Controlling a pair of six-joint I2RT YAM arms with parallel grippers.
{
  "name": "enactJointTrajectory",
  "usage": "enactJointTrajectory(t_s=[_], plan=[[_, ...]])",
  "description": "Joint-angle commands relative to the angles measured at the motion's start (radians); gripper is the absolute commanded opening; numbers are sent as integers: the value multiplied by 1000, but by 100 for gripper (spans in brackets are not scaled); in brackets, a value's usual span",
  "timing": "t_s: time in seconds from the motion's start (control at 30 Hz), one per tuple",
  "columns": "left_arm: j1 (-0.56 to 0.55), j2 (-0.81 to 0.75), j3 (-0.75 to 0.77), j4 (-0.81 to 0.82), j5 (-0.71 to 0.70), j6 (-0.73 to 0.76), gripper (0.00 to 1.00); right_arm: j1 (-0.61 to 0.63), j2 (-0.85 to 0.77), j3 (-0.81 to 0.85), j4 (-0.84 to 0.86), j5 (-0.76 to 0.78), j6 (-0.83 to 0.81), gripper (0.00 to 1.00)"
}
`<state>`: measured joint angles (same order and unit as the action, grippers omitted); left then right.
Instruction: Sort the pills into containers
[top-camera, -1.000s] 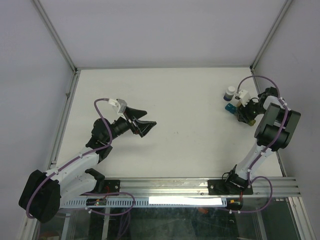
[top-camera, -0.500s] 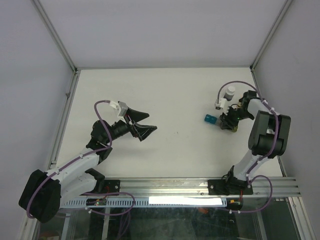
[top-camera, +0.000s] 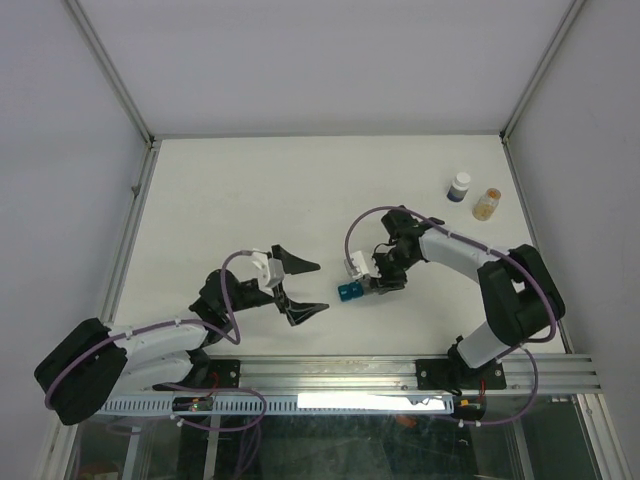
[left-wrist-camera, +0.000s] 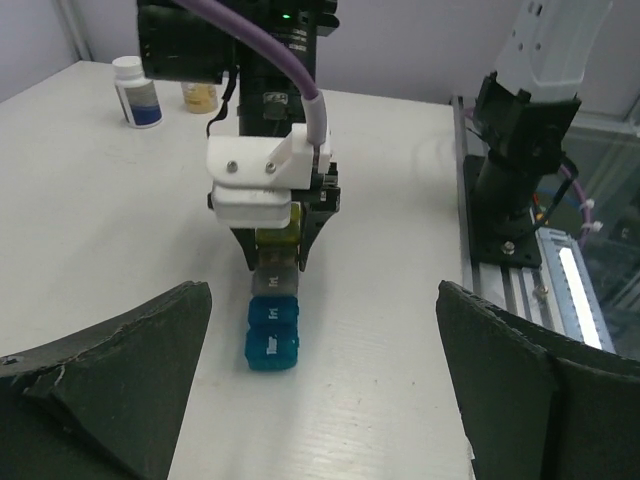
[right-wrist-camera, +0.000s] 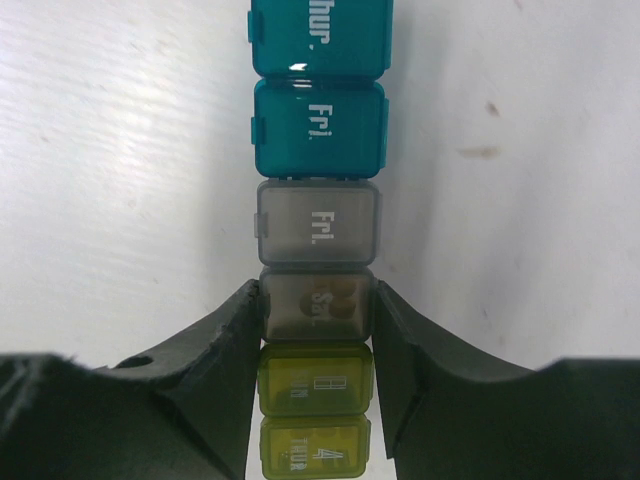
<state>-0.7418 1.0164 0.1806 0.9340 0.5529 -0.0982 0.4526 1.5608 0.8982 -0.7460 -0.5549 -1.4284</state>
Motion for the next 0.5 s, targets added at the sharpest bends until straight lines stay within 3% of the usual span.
enactJointTrajectory(t_s=[0.0,0.13,0.17,0.23,0.33,0.47], plan=[[-92,77,5,23,-111,245,98,99,-26,-23,132,63,75,37],[-161,185,4,69,-194,310,98,154,-16,-43,221,80,189,44],[-172,219,6,78,-206,316,98,159,-21,-45,227,76,213,49],[-182,262,7,99,-233,321,98,159,-46,-45,237,61,255,69],[-185,320,2,150,-260,315,98,152,-109,-54,227,23,277,81],[-186,402,16,204,-276,318,97,120,-160,-80,234,-87,273,84]])
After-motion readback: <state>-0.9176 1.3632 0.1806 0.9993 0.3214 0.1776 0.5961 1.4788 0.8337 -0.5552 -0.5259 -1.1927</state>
